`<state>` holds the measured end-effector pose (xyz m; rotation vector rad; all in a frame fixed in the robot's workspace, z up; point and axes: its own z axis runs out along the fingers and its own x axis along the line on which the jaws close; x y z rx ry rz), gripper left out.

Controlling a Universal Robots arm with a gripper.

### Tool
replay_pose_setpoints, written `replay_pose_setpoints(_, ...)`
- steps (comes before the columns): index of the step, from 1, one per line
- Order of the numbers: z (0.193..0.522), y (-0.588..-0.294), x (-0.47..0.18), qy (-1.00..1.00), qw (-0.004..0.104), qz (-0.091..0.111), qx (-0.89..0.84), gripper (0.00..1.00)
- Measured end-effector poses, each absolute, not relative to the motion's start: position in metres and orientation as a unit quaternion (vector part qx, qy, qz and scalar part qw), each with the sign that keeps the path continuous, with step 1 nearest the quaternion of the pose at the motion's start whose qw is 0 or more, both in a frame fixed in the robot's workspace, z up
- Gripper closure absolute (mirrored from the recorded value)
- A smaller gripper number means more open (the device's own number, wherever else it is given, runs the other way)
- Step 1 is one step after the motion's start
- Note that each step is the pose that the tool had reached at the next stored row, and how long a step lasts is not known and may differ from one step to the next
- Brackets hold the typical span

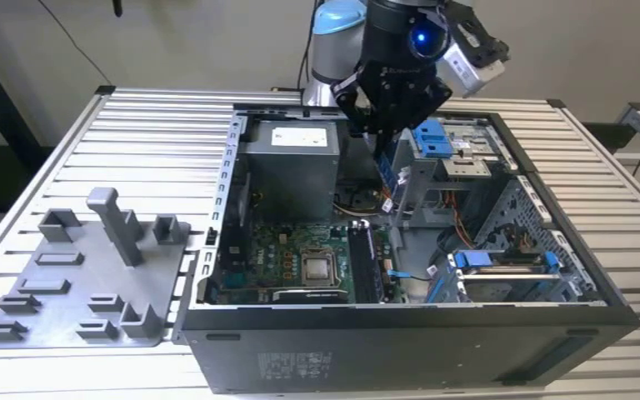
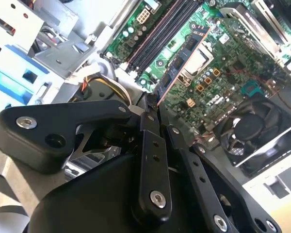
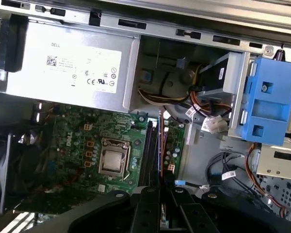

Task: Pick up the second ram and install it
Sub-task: 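Insert the second ram into the second slot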

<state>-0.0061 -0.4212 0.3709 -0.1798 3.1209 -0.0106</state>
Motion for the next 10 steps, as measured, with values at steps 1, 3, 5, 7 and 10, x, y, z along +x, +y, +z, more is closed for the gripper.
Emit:
replay_pose_setpoints(1, 0.3704, -0.4212, -0.0061, 0.999, 0.008, -0.003, -0.052, 0.86)
replay_pose_setpoints(3, 0.3696, -0.4212, -0.0061, 0.999, 0.008, -0.004, -0.043, 0.86)
replay_pose_setpoints(5, 0.3689, -0.4212, -0.0061, 0.999, 0.008, -0.004, -0.037, 0.86)
replay_pose_setpoints(7, 0.3679, -0.4212, -0.0061, 1.0, 0.008, -0.004, -0.028, 0.86)
replay_pose_setpoints(10, 0.3665, -0.4212, -0.0061, 1.0, 0.008, -0.004, -0.015, 0.86)
